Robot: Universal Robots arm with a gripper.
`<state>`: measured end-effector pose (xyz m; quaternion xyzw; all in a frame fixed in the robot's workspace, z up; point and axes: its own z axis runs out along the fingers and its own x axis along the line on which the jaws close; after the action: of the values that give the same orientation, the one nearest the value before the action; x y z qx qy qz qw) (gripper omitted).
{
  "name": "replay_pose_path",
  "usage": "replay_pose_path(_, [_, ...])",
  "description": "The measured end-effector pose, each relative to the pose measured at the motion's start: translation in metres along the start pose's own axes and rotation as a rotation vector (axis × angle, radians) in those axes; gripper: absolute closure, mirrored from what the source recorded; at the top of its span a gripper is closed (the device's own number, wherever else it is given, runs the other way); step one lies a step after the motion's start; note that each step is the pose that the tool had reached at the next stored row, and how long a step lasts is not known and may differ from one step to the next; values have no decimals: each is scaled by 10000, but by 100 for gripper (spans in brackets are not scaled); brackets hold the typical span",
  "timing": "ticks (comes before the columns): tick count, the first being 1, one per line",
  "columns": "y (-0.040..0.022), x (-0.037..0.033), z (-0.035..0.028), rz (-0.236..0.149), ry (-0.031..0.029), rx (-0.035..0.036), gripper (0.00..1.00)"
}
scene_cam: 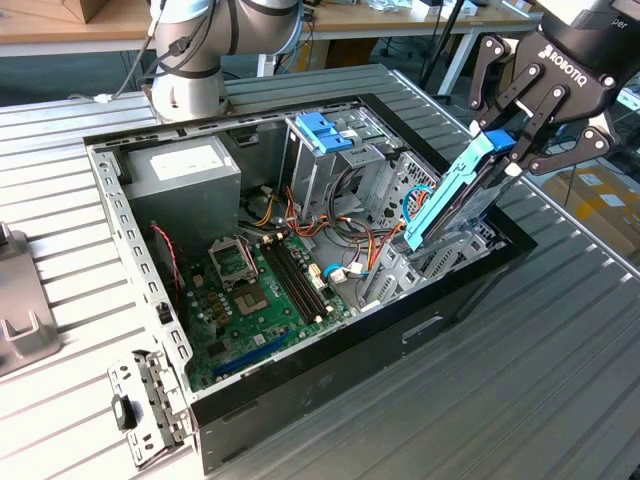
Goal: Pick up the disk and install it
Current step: 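Insert the disk into the insertion slot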
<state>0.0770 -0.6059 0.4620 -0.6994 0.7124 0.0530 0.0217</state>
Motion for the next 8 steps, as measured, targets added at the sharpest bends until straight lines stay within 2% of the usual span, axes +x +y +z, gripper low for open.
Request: replay_pose_path(8, [-1, 2, 14, 0, 0, 0, 63])
